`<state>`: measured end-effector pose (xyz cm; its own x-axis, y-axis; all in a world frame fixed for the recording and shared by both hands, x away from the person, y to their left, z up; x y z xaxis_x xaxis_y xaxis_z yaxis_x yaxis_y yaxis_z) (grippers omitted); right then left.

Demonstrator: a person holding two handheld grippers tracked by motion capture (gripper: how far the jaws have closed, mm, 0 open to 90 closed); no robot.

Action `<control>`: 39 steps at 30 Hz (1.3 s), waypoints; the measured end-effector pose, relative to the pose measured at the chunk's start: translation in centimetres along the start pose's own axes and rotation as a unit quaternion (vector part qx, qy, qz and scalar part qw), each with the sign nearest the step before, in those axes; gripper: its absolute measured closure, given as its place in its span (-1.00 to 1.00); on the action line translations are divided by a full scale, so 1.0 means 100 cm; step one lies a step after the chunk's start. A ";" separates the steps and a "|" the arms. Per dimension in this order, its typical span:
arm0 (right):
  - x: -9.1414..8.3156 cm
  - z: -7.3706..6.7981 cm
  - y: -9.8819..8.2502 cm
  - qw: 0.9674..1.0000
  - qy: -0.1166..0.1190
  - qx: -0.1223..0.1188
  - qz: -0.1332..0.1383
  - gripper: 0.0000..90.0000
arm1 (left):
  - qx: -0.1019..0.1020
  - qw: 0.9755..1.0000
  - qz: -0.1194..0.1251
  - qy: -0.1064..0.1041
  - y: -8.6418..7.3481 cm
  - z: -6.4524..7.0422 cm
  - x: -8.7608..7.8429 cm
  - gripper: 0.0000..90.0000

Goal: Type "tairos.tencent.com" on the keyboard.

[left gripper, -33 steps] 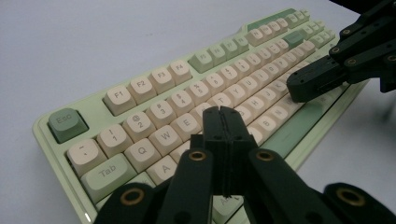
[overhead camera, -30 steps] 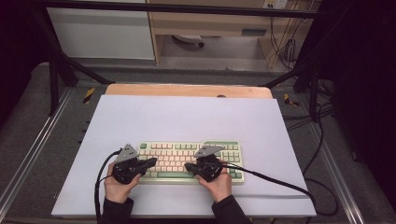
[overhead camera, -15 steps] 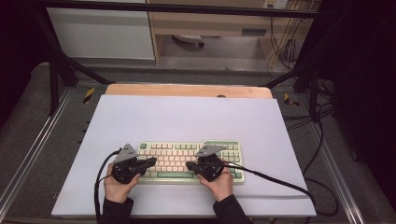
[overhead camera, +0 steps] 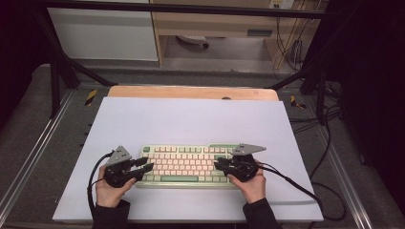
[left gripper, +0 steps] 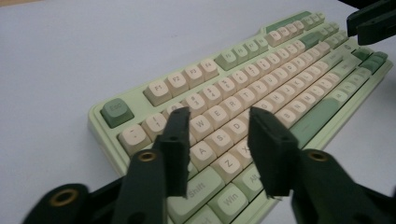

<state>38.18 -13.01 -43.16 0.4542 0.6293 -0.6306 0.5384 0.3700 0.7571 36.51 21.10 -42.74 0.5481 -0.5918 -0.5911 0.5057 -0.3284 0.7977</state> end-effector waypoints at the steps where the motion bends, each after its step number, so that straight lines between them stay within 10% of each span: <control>1: -0.003 0.003 -0.002 1.000 -0.003 -0.001 0.000 0.40 | 0.000 1.000 -0.002 0.000 -0.001 -0.002 -0.002 0.20; 15: -0.037 0.039 -0.044 0.999 -0.036 0.009 0.006 -0.76 | -0.003 1.000 -0.028 0.001 -0.016 -0.020 -0.013 -0.66; 39: -0.052 0.056 -0.069 0.998 -0.051 0.020 -0.003 -0.97 | -0.010 1.000 -0.020 0.006 -0.025 -0.028 -0.021 -0.73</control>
Point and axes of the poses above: each handheld gripper's, and its own axes: x roughly forward along the jaws, y roughly out of its top, z roughly to its right, the point moved 4 cm from there along x, roughly forward along the jaws, and after that the axes turned 4 degrees about -z, right-handed, at the moved point
